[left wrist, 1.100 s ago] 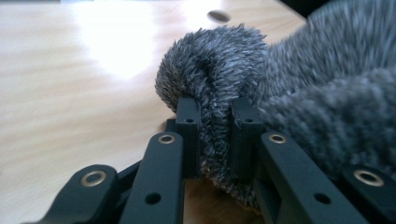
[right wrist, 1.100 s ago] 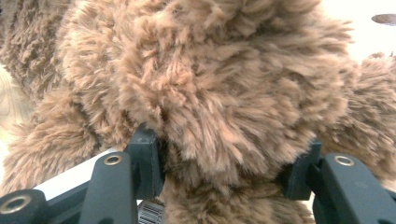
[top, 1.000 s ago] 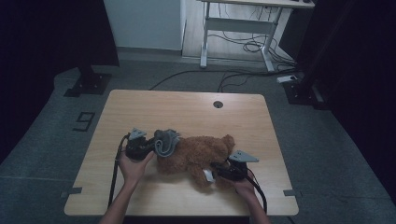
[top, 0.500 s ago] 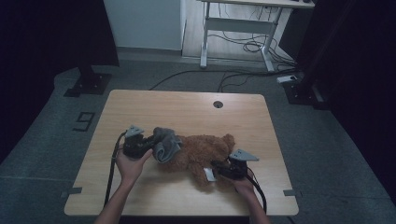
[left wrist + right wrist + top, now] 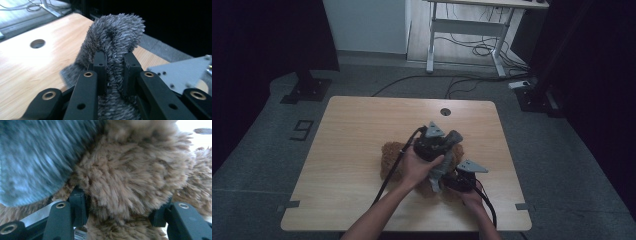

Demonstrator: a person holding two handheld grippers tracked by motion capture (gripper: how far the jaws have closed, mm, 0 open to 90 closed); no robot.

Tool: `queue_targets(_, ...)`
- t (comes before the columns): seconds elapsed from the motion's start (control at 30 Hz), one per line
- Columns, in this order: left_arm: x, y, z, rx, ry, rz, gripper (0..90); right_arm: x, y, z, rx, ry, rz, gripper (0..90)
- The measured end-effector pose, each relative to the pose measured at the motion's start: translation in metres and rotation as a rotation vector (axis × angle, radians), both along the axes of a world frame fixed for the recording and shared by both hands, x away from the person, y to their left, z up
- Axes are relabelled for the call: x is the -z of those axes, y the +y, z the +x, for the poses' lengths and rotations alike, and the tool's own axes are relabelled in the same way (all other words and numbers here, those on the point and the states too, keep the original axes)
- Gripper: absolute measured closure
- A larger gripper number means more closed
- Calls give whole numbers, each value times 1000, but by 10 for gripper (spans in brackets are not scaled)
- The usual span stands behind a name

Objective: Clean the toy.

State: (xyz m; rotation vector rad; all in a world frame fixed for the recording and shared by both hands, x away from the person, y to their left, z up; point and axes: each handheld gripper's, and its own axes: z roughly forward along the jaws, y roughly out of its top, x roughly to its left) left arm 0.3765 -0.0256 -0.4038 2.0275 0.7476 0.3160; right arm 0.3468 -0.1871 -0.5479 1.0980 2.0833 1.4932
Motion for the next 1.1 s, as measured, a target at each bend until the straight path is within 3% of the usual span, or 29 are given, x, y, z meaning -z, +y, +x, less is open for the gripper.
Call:
queue_targets(0.03, 7, -5, 2, -10, -5, 41, 759, 0, 0, 0, 0, -1, 2, 443)
queue_targets(0.07, 20, -10, 7, -20, -21, 130, 759, 0, 0, 0, 0, -1, -2, 443)
queue_targets(0.1, 28, -10, 9, -23, -20, 153, 758, 0, 0, -1, 1, -4, -7, 443)
queue_targets(0.13, 41, -1, 13, -38, 12, 95, 759, 1, 1, -1, 2, 9, -20, 443)
queue_targets(0.17, 41, -1, 13, -38, 12, 95, 760, 1, 1, -1, 0, 13, -23, 443)
queue_targets(0.23, 41, 16, 17, -65, 60, 29, 761, 1, 1, -1, -3, 9, -24, 443)
queue_targets(0.3, 38, 31, 19, -106, 56, 31, 761, 1, 1, -1, -4, 8, -24, 443)
queue_targets(0.33, 36, 49, 18, -143, 55, 48, 761, 1, 1, -1, -1, 10, -20, 443)
queue_targets(0.37, 36, 49, 18, -143, 55, 48, 761, 1, 1, -1, -1, 10, -20, 443)
queue_targets(0.43, 38, 71, 15, -173, 63, 44, 761, 1, 1, -1, 2, 10, -17, 444)
queue_targets(0.47, 41, 93, 12, -209, 64, 41, 760, 1, 1, -1, 3, 11, -19, 444)
queue_targets(0.5, 41, 93, 12, -209, 64, 41, 760, 1, 1, -1, 4, 11, -19, 444)
queue_targets(0.67, 51, 155, 2, -258, 98, -93, 758, 0, 5, -1, 18, 5, -35, 446)
queue_targets(0.7, 51, 155, 2, -258, 98, -93, 759, 0, 5, -1, 18, 5, -35, 446)
queue_targets(0.73, 50, 167, -1, -280, 90, -111, 759, 0, 6, -1, 24, 8, -39, 446)
queue_targets(0.9, 52, 188, -5, -339, 73, -102, 762, 0, 6, 3, 35, 24, -36, 446)
queue_targets(1.1, 77, 212, -7, -392, 133, -93, 764, 0, 3, 9, 62, 48, -19, 444)
